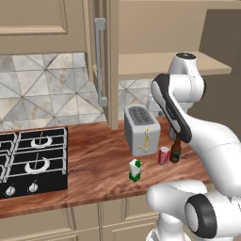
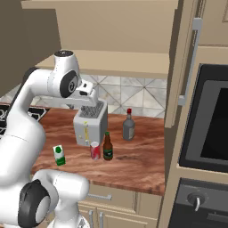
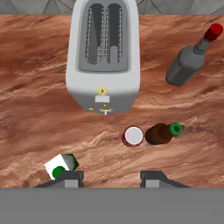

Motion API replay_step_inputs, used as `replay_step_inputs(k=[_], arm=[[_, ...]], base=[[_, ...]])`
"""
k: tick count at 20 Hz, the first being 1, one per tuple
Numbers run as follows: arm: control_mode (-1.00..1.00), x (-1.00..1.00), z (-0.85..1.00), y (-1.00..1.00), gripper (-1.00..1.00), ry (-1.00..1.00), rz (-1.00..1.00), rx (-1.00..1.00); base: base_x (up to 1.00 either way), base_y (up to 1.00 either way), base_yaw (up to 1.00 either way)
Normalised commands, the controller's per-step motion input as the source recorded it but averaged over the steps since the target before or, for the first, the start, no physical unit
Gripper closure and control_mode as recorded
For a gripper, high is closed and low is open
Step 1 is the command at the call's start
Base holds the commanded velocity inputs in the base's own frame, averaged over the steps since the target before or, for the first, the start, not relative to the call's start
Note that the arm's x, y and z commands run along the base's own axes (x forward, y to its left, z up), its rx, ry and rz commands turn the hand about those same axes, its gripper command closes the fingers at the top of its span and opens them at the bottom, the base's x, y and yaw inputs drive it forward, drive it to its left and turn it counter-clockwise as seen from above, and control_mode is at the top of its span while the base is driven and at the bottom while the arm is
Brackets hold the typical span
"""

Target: Sort all alcoholic drinks to one cabinet, and non-alcoholic drinks to the other.

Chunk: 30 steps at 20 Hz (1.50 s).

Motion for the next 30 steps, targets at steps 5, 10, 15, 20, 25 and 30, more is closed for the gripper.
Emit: replay_step_inputs(k=[5,10,15,20,25,30], arm=[[-1.00,-0.27,-0.03,-0.10,-1.00,-0.05,0.00,0.00],[-1.00,-0.73,-0.43,-0.53,-1.00,-0.04,-0.03,0.01],[-1.00,-0.41,-0.88,-0.58,-1.00,-0.06,-0.09,0.00],[-1.00,-0.10,-0.60,-0.28,-1.00,-0.06,-0.09,0.00],[-1.00,0.15,-0.33,-0.03,-1.00,-0.06,-0.07,0.00],[-1.00,0.31,-0.27,0.00,-1.00,-0.06,-0.01,0.00]], base=[[0.00,0.00,0.00],[0.00,0.00,0.00],[0.00,0.00,0.00],[0.00,0.00,0.00],[0.00,0.00,0.00],[0.00,0.00,0.00]])
